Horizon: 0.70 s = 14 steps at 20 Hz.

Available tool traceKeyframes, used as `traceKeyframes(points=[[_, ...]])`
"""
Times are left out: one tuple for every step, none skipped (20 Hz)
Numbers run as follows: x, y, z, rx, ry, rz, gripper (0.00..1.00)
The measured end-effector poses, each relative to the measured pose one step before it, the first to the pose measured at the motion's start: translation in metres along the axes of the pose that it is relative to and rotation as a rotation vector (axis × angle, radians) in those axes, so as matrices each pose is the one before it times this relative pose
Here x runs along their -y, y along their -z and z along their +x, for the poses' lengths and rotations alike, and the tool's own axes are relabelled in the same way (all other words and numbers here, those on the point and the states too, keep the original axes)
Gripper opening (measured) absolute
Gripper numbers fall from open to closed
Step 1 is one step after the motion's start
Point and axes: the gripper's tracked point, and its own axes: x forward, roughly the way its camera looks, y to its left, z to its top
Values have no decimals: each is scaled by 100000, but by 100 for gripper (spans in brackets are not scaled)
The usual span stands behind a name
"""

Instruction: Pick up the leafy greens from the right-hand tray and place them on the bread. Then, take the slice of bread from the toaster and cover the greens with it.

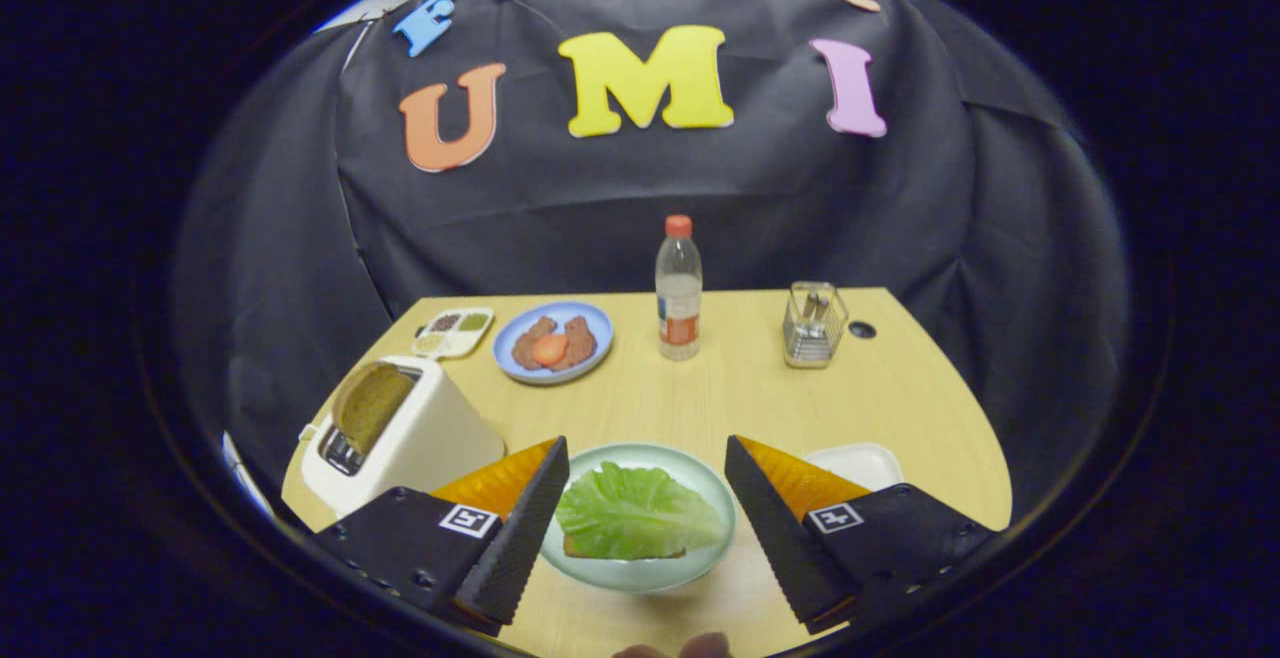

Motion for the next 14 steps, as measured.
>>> traceKeyframes(points=[[-1107,-1188,-1013,4286,-13,-1048,96],[-1119,-1368,-931,3979,238,-1110,96],[-1403,-1189,-879,3217,-585,-1126,97],[-1691,-993,-694,2492,-1353,-268,96],[-1886,-625,-404,1757,-1894,322,96],[-2077,-327,-173,696,-2327,804,96],[-2225,225,21,-599,-2812,349,96],[-2171,360,151,-1133,-2780,-253,96],[-1913,623,430,-1750,-1838,156,96],[-1448,745,351,-1531,-970,909,96],[-1182,635,484,-1367,-754,1521,96],[-1103,794,704,-1245,-48,1247,96],[-865,763,752,-1382,-402,667,96],[-561,885,926,-1427,422,-324,96]])
